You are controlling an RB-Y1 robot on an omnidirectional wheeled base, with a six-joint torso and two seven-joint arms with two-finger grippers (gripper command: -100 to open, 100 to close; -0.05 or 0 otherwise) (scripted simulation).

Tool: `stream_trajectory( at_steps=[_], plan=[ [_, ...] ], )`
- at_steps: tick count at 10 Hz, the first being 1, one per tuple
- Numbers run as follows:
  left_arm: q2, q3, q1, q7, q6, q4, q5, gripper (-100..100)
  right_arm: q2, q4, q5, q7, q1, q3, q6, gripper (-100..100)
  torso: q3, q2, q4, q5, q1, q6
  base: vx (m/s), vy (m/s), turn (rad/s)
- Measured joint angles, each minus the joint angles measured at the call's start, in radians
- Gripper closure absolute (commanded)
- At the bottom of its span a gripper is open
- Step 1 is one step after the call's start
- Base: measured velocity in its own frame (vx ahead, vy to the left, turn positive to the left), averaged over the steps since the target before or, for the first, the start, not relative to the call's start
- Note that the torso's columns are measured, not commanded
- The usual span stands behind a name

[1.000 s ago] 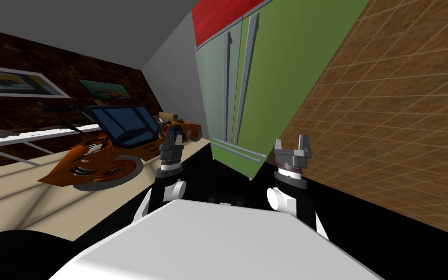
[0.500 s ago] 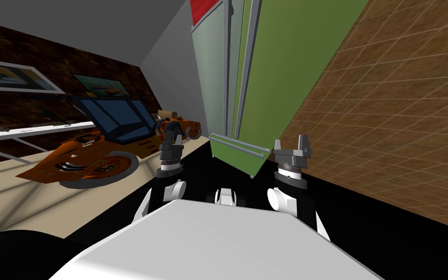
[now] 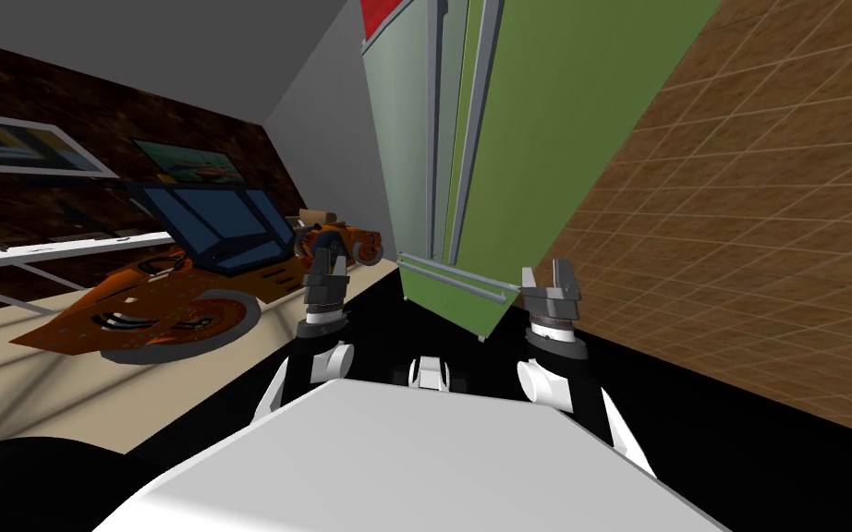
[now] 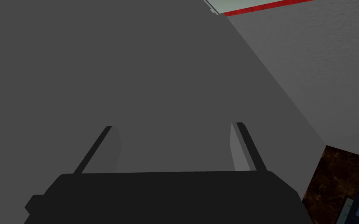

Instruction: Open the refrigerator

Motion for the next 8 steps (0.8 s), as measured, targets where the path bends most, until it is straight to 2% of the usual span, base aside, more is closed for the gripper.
stream_trajectory(
  at_steps=[2,8],
  plan=[
    [0.000,0.000,0.000,0.000,0.000,0.000,0.000,0,-0.033,0.036,0.031,0.058,-0.004,-0.024,-0.030,-100,0.001,0.001,0.000,0.000,-0.001,0.000,0.080,0.041,-0.005],
    [0.000,0.000,0.000,0.000,0.000,0.000,0.000,0,-0.080,0.111,0.095,0.198,-0.015,-0.084,-0.095,-100,0.001,0.002,0.001,0.000,-0.001,0.000,0.080,0.031,-0.005]
  ],
)
